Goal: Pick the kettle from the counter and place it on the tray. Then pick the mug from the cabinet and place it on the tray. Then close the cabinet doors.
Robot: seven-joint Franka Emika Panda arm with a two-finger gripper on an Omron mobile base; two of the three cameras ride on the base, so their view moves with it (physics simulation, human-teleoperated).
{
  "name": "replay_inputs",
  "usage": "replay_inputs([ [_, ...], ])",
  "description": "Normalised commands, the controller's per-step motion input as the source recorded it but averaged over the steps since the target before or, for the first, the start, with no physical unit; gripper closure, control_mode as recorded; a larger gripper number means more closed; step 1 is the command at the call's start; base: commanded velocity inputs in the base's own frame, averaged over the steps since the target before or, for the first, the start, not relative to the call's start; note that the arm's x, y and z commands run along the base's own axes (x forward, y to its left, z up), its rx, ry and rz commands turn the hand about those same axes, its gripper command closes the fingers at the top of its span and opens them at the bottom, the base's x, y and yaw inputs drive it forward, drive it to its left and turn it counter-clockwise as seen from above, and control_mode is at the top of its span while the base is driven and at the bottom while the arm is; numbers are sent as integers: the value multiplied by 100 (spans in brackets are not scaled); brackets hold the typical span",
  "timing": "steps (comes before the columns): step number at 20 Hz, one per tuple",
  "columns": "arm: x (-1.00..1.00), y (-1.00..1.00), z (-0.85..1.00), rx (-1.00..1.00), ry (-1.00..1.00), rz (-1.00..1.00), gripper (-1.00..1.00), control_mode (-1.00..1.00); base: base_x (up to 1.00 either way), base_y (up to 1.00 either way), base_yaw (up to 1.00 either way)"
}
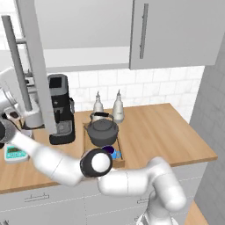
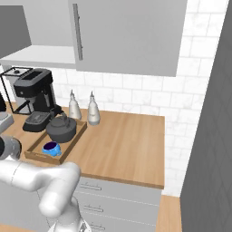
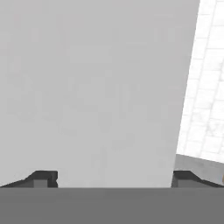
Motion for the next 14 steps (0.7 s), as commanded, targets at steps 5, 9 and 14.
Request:
replay_inputs([
  [5, 0, -100, 10, 16, -11, -6, -100, -100, 0, 0, 0],
  [9, 0, -100, 1, 15, -8, -3, -100, -100, 0, 0, 0],
  [14, 10, -100, 1, 13, -6, 0, -100, -100, 0, 0, 0],
])
